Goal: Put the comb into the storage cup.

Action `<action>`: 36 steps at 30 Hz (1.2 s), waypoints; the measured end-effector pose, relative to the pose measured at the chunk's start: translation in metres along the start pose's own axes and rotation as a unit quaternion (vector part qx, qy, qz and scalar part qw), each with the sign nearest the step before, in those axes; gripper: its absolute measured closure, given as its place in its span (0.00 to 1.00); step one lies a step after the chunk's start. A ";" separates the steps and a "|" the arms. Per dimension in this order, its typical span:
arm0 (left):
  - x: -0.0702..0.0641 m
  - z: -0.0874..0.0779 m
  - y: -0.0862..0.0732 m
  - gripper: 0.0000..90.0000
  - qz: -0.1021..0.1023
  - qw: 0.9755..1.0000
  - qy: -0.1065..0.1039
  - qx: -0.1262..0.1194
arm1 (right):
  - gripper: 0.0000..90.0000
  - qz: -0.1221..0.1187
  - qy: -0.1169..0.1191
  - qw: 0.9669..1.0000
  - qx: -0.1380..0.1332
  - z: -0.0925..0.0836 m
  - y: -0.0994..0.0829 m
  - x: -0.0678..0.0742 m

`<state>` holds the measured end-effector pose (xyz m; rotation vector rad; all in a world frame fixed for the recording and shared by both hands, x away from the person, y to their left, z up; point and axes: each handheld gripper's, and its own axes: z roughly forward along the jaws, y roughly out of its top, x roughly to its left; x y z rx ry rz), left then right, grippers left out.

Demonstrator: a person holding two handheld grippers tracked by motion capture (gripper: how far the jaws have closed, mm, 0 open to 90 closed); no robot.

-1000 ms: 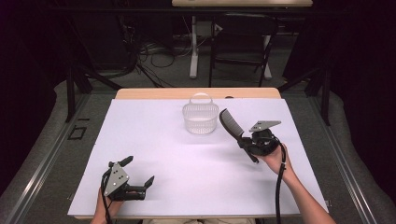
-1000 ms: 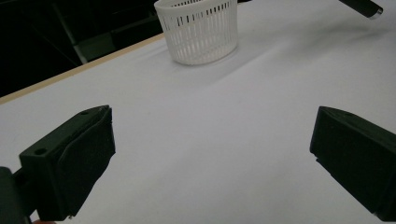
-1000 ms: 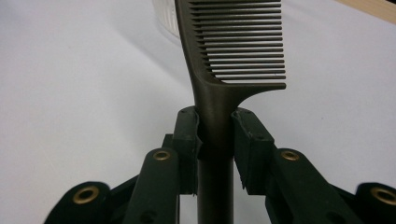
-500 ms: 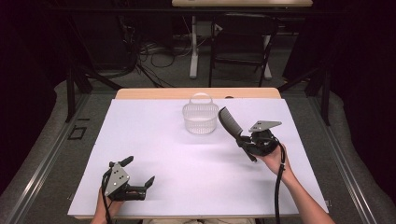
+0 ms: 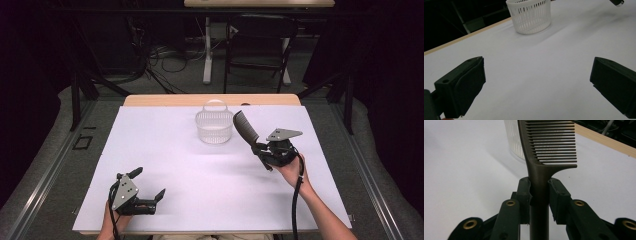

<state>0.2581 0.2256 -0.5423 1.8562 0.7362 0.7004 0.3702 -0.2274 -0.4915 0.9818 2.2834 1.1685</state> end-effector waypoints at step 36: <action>-0.001 0.001 0.000 0.00 -0.002 1.000 0.003 0.002 | 0.80 -0.006 -0.021 0.998 -0.059 -0.003 0.013 0.008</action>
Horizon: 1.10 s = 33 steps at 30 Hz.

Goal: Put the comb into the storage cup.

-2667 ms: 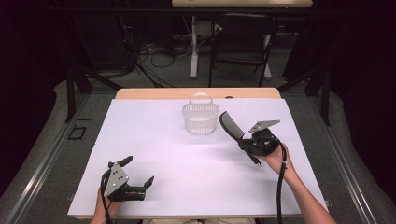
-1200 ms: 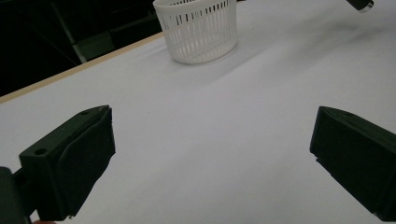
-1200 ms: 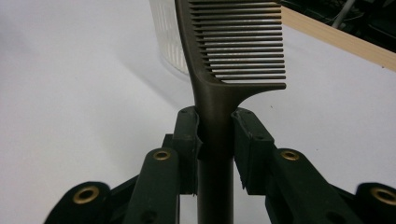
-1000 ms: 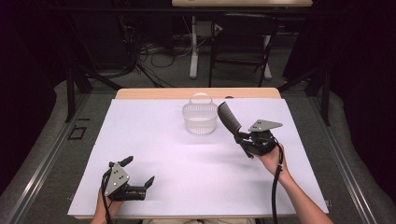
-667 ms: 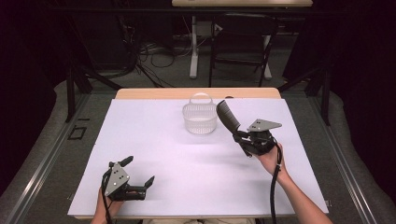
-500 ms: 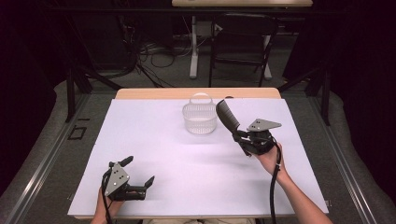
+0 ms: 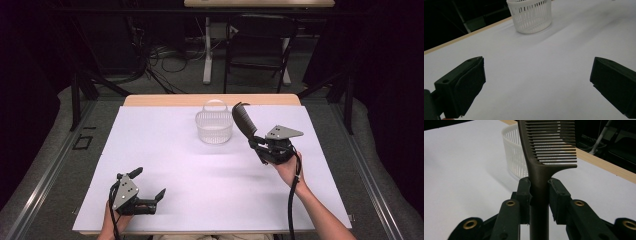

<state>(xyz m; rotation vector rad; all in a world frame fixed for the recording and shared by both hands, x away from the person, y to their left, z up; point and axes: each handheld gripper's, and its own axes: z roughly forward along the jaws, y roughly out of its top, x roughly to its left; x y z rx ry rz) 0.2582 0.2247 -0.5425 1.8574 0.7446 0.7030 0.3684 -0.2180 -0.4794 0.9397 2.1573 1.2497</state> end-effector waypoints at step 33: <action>0.000 0.001 0.000 0.00 -0.001 1.000 -0.001 0.000 | 0.80 0.011 0.008 1.000 -0.020 0.008 0.022 -0.002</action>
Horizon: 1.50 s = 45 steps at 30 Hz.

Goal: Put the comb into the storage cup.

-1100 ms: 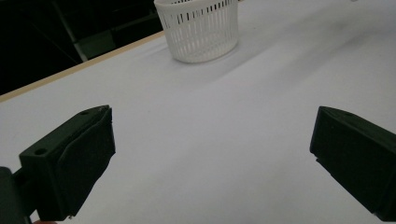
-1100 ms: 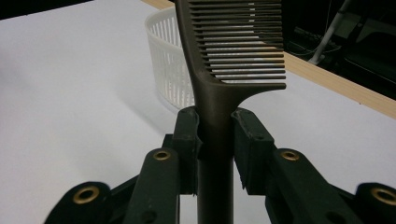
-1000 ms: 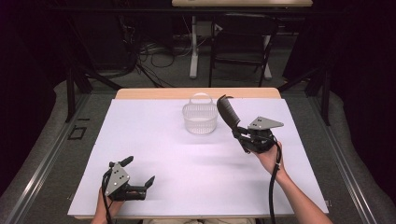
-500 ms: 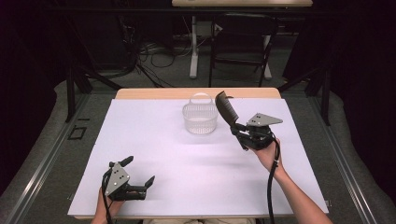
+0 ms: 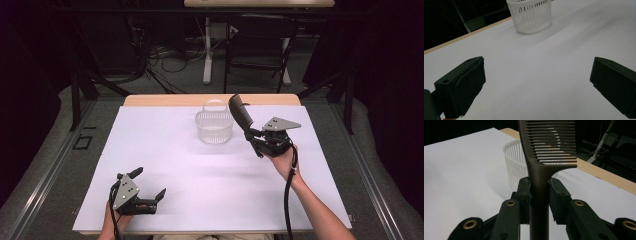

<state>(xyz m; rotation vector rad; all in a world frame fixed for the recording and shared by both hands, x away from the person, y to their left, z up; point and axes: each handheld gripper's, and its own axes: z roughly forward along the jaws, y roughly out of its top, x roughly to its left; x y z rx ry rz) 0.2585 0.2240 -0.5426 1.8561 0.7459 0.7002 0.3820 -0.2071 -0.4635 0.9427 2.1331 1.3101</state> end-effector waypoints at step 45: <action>0.000 -0.001 0.000 0.00 0.000 1.000 0.003 0.000 | 0.80 -0.010 0.004 1.000 -0.009 0.022 0.031 0.000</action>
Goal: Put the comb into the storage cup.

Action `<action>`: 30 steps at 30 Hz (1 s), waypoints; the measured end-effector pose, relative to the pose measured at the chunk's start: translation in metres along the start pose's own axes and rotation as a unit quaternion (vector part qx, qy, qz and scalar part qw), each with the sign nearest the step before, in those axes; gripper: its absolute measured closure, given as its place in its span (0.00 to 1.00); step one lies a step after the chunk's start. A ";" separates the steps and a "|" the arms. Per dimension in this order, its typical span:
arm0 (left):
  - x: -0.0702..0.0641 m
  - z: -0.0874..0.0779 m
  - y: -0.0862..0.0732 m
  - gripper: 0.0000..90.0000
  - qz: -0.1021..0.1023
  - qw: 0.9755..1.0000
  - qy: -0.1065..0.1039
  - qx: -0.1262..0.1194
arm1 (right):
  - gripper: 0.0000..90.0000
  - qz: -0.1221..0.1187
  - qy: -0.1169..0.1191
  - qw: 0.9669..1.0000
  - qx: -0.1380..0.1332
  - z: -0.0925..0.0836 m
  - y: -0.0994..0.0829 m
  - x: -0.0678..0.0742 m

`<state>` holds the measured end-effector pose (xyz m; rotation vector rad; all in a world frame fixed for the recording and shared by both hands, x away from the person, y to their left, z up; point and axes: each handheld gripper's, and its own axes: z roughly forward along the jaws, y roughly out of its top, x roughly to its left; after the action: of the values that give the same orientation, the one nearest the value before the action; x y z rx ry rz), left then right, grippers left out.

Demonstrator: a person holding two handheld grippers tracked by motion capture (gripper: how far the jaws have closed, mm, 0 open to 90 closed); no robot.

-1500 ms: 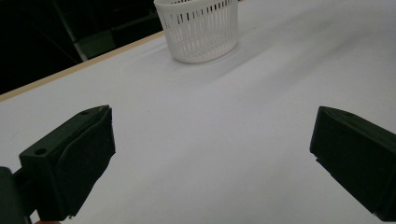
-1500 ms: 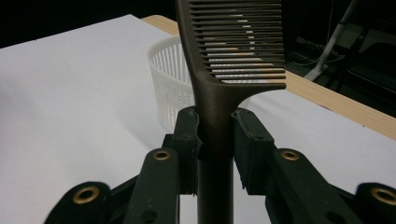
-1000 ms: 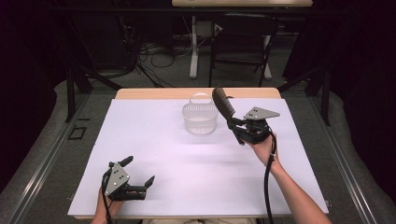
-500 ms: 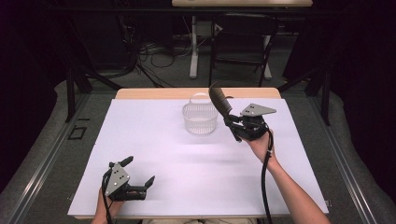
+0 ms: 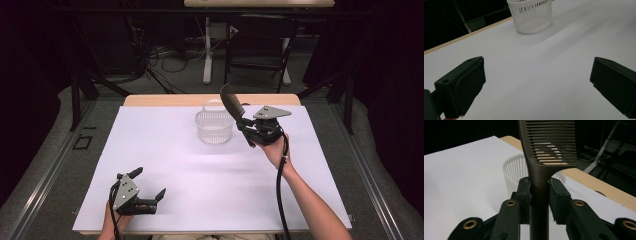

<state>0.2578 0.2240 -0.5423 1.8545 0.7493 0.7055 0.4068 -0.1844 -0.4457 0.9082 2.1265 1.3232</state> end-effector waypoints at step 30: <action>0.001 -0.001 0.000 0.00 0.000 1.000 -0.001 -0.002 | 0.80 -0.008 0.003 1.000 -0.014 0.020 0.028 0.006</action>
<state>0.2576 0.2247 -0.5416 1.8503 0.7464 0.7056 0.4242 -0.1594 -0.4293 0.8746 2.1104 1.3454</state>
